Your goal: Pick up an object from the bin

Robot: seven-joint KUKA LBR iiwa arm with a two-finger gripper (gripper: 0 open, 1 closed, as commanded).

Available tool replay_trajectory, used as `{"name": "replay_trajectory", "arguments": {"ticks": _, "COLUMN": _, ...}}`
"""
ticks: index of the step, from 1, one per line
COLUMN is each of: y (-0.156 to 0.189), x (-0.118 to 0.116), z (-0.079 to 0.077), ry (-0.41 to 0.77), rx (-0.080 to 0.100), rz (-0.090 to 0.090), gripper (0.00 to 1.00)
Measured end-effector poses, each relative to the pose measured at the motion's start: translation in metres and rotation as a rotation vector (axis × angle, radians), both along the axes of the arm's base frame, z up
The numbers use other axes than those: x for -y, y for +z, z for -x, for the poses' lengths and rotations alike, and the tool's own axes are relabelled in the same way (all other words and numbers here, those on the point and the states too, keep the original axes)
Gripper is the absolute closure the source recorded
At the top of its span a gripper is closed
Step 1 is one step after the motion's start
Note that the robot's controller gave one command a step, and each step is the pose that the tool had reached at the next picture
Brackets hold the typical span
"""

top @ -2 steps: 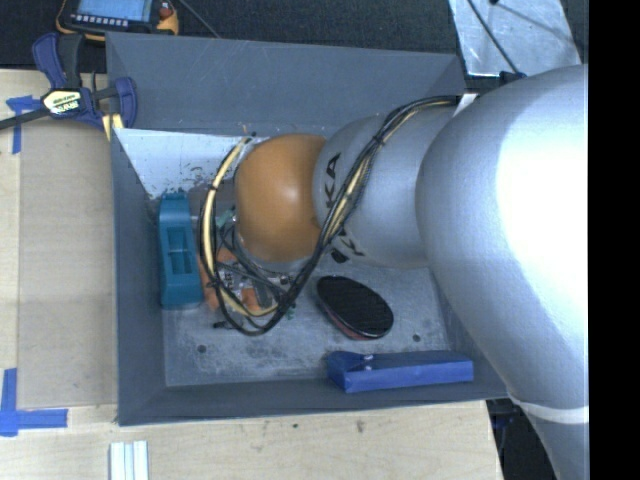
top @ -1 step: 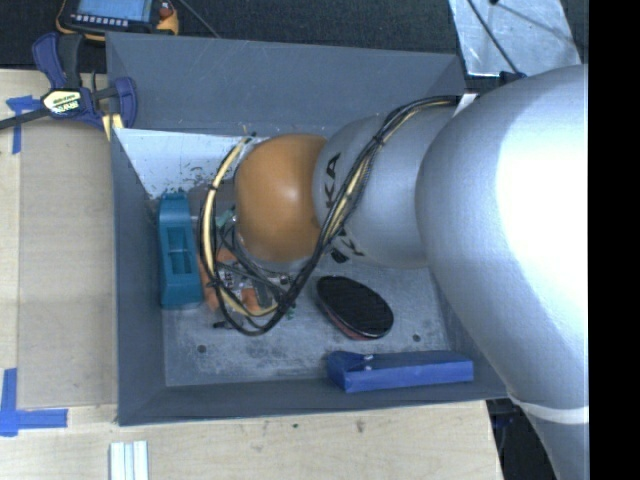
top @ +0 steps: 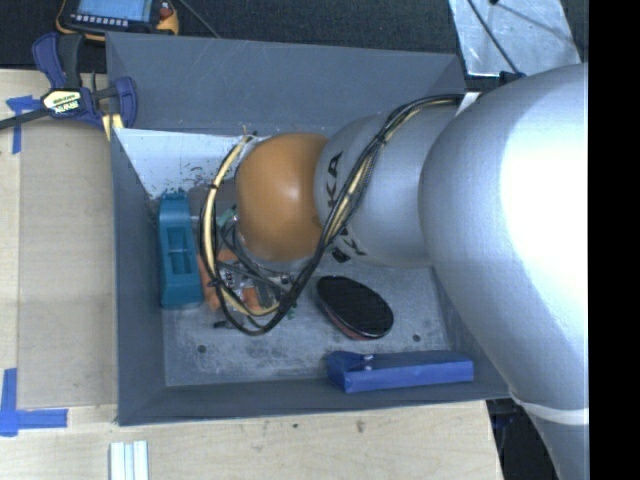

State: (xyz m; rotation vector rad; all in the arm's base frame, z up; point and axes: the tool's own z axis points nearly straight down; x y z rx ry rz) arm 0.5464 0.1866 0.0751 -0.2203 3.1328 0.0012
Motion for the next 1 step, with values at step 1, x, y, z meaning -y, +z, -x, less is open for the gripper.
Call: {"name": "replay_trajectory", "arguments": {"ticks": 1, "y": 0.0117, "x": 0.0, "z": 0.0, "ry": 0.0, "rx": 0.0, "rz": 0.0, "gripper": 1.0}}
